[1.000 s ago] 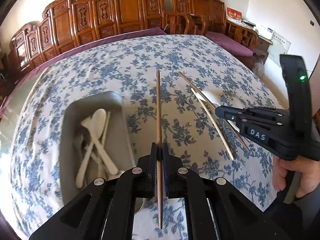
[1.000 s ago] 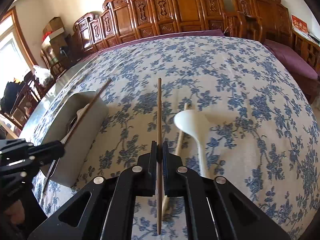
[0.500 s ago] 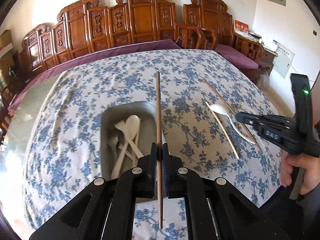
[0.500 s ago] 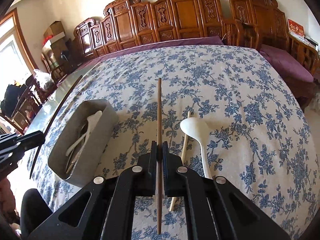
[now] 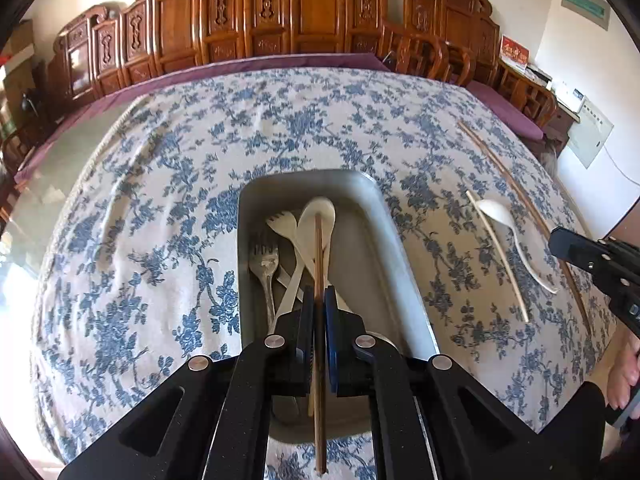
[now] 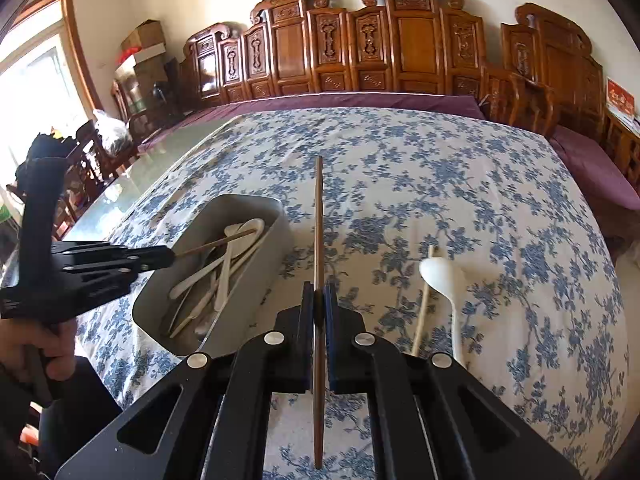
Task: Organize utensils
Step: 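Lower the chopstick into the grey box and open the left gripper while right holds chopstick, then lower the wooden chopstick into the grey box and open the right gripper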
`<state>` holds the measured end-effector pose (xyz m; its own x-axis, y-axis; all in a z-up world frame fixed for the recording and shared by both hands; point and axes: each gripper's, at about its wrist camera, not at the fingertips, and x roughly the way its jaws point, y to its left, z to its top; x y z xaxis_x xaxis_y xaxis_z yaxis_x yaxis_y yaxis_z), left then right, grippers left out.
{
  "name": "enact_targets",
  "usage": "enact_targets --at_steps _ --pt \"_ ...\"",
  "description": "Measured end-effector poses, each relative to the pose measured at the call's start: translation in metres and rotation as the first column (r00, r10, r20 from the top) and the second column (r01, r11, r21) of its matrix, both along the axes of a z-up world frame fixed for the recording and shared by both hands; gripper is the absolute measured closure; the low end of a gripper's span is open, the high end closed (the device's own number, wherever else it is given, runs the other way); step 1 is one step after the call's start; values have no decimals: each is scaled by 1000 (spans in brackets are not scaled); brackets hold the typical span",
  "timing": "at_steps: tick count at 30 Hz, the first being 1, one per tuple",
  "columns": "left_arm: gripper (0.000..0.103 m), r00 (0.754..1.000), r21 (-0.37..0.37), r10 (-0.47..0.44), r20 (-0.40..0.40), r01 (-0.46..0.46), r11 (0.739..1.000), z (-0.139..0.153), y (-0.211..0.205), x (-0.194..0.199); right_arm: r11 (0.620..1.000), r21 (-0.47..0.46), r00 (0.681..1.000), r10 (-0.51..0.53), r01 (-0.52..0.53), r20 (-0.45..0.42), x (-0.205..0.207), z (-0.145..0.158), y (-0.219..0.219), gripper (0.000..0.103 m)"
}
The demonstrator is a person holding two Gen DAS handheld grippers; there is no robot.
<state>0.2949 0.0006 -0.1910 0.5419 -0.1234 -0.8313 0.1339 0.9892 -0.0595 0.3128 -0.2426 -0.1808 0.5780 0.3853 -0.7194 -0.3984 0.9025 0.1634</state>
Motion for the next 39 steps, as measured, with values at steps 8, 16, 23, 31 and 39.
enact_targets --at_steps 8,16,23,31,39 --pt "99 999 -19 -27 -32 27 999 -18 -4 13 1000 -3 1000 23 -23 -16 8 -4 14 96" --pt "99 999 -6 -29 -35 28 1000 -16 1 10 999 -1 998 38 -38 -47 5 -10 29 96" --pt "99 1000 -16 -13 27 13 1000 14 22 -13 997 2 996 72 -72 -50 -2 -8 59 96" --pt "99 996 -16 12 93 -11 1000 51 56 -47 994 56 991 97 -92 -94 2 -9 98 97" --pt "99 991 -16 42 128 -40 999 69 89 -68 996 67 982 73 -62 -177 23 -29 128 97"
